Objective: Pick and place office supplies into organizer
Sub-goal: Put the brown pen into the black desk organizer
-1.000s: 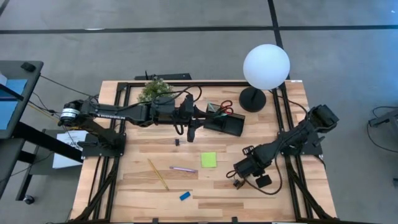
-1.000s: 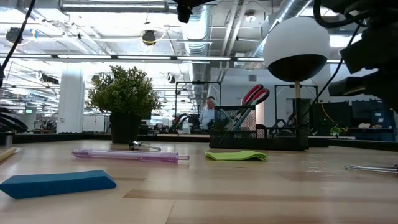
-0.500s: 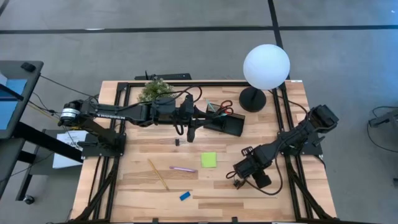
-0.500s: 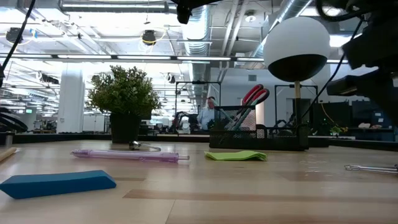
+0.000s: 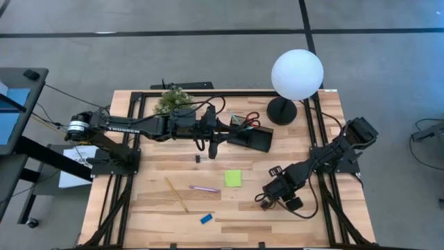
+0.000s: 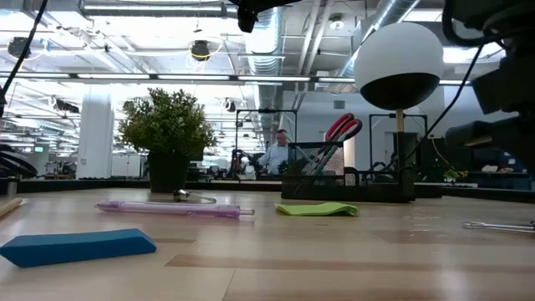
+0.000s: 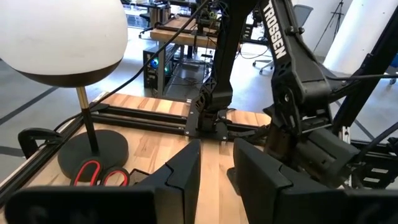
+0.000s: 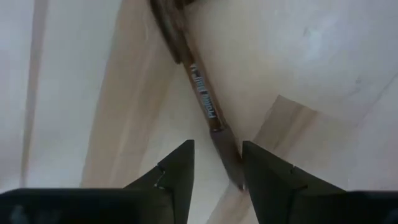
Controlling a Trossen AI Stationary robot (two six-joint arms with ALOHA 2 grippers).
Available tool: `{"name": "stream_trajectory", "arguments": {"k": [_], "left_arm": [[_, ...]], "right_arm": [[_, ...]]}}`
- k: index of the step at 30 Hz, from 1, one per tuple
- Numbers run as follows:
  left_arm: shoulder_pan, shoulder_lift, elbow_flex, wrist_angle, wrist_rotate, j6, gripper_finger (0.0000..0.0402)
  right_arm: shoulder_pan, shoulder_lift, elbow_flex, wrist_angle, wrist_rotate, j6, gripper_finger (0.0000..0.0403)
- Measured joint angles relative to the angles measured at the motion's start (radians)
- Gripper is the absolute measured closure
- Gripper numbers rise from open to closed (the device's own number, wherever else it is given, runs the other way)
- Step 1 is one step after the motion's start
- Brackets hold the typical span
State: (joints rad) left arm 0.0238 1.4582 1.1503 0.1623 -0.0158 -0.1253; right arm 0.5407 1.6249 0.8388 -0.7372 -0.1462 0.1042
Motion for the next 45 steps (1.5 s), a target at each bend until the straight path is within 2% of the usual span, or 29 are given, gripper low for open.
{"name": "stream_trajectory", "arguments": {"k": [12,16,19,23,27,33,36,40,45], "left_arm": [[-0.002,0.000,0.000,0.000,0.000,-0.001,0.0313],[-0.002,0.000,0.000,0.001,0.000,-0.017,0.0313],[-0.002,0.000,0.000,0.000,0.000,-0.051,0.0313],[-0.002,0.000,0.001,-0.068,0.003,-0.067,0.0313],[-0.002,0.001,0.001,-0.130,0.002,-0.087,0.0313],[-0.002,0.001,0.001,-0.088,-0.009,-0.106,0.0313],[-0.002,0.001,0.001,-0.057,-0.015,-0.105,0.0313],[-0.002,0.001,0.001,-0.063,-0.015,-0.064,0.0313],[-0.002,0.001,0.001,-0.036,-0.016,-0.069,0.0313]], "right_arm": [[0.003,-0.008,-0.079,0.090,0.054,0.002,0.0311],[0.000,-0.008,-0.081,0.095,0.047,0.017,0.0349],[-0.007,-0.008,-0.082,0.100,0.044,0.091,0.0383],[-0.020,-0.011,-0.069,0.100,0.034,0.203,0.0379],[-0.021,-0.036,-0.046,0.124,0.047,0.238,0.0369],[-0.046,-0.118,-0.005,0.161,0.068,0.312,0.0389],[-0.078,-0.178,0.013,0.182,0.159,0.368,0.0387],[-0.141,-0.242,0.022,0.227,0.332,0.425,0.0374],[-0.237,-0.311,0.024,0.352,0.499,0.494,0.0384]]}}
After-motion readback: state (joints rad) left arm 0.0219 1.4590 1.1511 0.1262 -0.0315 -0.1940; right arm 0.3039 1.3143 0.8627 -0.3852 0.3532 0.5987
